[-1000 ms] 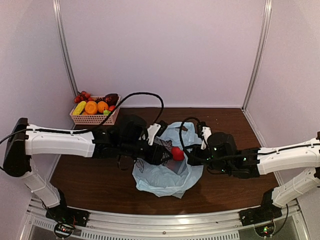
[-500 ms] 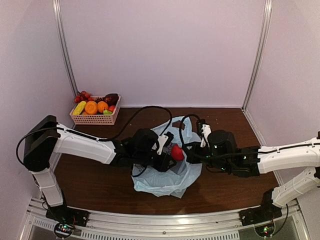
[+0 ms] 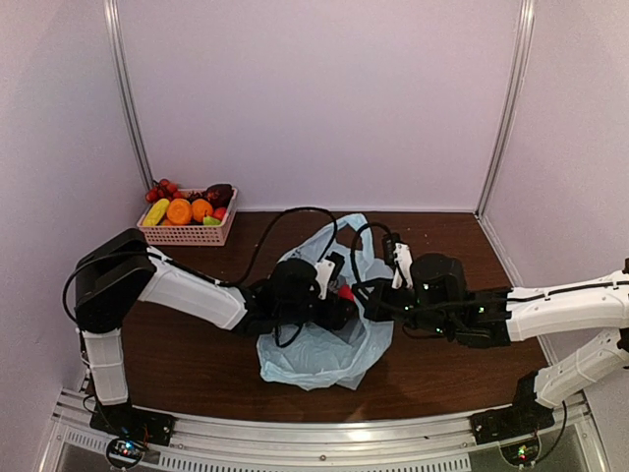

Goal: Untie the knot of the plastic bag and take out the fruit
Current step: Reach into the gripper of the takeout bag.

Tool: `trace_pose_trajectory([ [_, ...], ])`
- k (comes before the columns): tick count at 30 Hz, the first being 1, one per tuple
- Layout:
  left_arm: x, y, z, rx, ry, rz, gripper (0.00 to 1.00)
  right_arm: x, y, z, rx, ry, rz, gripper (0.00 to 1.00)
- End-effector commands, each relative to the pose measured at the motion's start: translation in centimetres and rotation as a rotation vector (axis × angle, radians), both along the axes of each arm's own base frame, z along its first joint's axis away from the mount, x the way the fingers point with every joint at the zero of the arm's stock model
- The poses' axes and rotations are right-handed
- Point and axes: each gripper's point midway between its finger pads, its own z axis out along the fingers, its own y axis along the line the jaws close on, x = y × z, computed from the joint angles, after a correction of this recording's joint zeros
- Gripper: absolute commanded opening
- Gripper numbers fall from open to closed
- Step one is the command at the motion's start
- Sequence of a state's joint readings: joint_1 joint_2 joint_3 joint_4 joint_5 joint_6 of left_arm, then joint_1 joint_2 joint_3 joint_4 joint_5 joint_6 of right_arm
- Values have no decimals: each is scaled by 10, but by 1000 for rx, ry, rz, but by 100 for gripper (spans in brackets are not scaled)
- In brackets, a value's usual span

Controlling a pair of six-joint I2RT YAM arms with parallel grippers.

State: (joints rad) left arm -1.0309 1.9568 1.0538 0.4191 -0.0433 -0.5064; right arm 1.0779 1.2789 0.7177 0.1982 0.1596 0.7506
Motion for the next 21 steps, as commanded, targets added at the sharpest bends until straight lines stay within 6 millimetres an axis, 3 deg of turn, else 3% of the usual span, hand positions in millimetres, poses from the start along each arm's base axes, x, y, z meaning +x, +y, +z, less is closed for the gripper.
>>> trace_pose_trajectory([
  [1,19,-11,18,-53,-96,27,70,-1,10,14,37,-14,27,0],
  [5,33,-8,10,-4,-116,76,76,-2,13,14,39,-12,39,0],
  [12,51,-10,-6,42,-100,106,78,-2,15,13,37,-13,49,0],
  [17,54,-16,-14,54,-92,102,75,-2,16,11,37,-11,50,0],
  [21,55,-21,-23,71,-91,86,64,-2,16,11,39,-8,49,0],
])
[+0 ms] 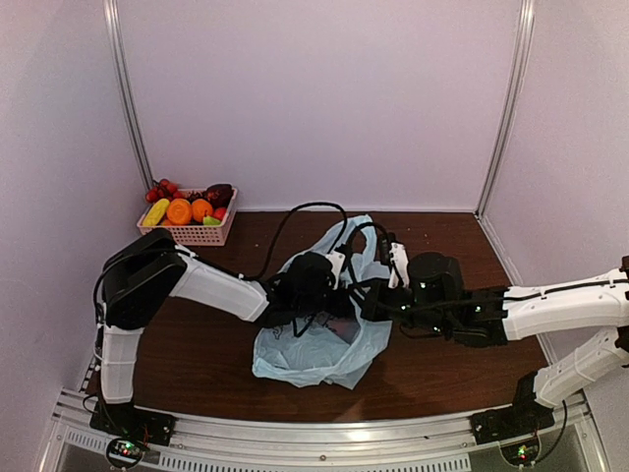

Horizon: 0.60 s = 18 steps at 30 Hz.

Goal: Untie the knot of the plastic bag and take out the fruit
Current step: Reach into the gripper of the takeout bag.

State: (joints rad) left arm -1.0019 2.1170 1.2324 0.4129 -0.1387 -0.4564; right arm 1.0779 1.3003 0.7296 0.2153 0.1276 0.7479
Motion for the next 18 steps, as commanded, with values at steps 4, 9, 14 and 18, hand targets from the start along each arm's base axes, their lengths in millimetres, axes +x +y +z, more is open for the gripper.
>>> trace_pose_trajectory([
  [4,8,-4,-10,41,-22,-5,52,0,5,9,27,-12,6,0],
  [9,6,-4,-7,42,-29,-11,41,2,2,9,27,-12,-11,0],
  [14,1,-2,13,12,-39,-29,36,4,-7,11,29,-21,-50,0],
  [18,-17,8,46,-37,-45,-75,34,7,-22,17,23,-42,-105,0],
])
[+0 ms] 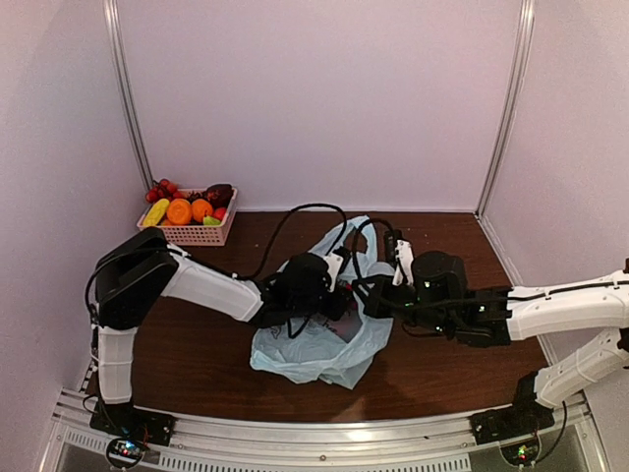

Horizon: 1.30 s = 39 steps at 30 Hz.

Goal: Untie the knot of the plastic bag and take out the fruit
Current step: Reach into the gripper of the takeout bag.

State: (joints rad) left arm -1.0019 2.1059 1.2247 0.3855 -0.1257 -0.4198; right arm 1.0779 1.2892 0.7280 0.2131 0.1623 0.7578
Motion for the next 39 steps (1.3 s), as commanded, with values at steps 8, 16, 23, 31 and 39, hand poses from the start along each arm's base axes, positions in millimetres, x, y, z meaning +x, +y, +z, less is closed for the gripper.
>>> trace_pose_trajectory([
  [8,-63,34,85,-130,-28,-144,32,7,-30,10,-4,-38,-105,0],
  [16,-103,66,118,-203,25,-211,32,8,-33,7,-11,-37,-115,0],
  [23,-104,69,116,-125,90,-194,36,4,-45,-22,-91,10,-135,0],
  [31,-90,29,98,-159,110,-234,39,-1,-71,-40,-145,23,-181,0],
  [39,-63,3,64,-106,89,-194,43,6,-60,-16,-55,-10,-193,0],
])
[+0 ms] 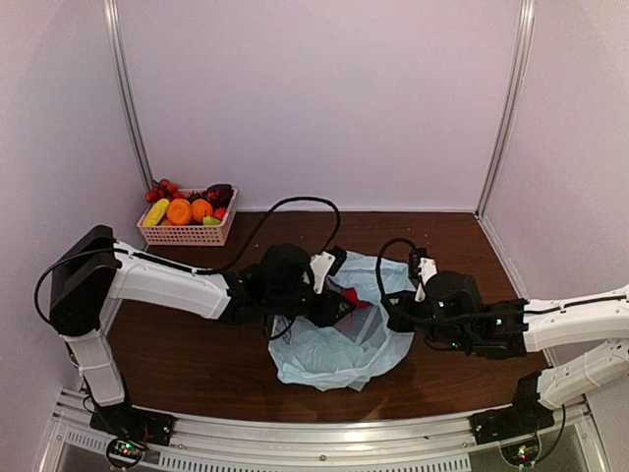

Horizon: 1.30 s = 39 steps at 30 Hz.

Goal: Untie the knot of the plastic bag and take out the fruit
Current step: Reach into the gripper of the takeout bag, then adjust the takeout bag at the center of the board.

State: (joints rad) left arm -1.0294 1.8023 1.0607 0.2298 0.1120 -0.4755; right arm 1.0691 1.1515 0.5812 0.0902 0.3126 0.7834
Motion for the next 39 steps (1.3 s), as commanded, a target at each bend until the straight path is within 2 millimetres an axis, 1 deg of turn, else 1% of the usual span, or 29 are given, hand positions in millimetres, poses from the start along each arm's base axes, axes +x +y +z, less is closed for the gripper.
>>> trace_pose_trajectory([
  [1,18,-17,1,-24,-59,35,46,9,5,26,80,-47,-33,0],
  [4,35,-18,-14,19,-89,101,55,11,12,33,106,-55,-20,0],
  [8,56,-20,-29,24,-99,172,65,10,17,37,130,-54,-2,0],
  [11,69,-20,-34,6,-103,197,72,9,20,40,144,-55,9,0],
  [15,77,-28,-37,-20,-120,174,85,9,21,40,148,-54,11,0],
  [18,81,-36,-37,-34,-136,154,90,9,22,40,148,-54,14,0],
  [20,85,-40,-42,-21,-139,150,93,9,23,40,147,-54,16,0],
  [23,95,-41,-54,10,-120,166,94,9,23,41,151,-53,17,0],
  [28,105,-46,-60,15,-129,159,94,9,24,39,148,-51,18,0],
  [31,108,-53,-65,24,-136,143,90,9,25,39,149,-50,23,0],
  [34,109,-58,-68,31,-142,127,79,9,26,38,146,-47,24,0],
  [37,110,-59,-69,43,-150,122,62,9,26,38,146,-46,24,0],
  [39,111,-59,-68,43,-156,120,53,9,26,36,142,-44,24,0],
])
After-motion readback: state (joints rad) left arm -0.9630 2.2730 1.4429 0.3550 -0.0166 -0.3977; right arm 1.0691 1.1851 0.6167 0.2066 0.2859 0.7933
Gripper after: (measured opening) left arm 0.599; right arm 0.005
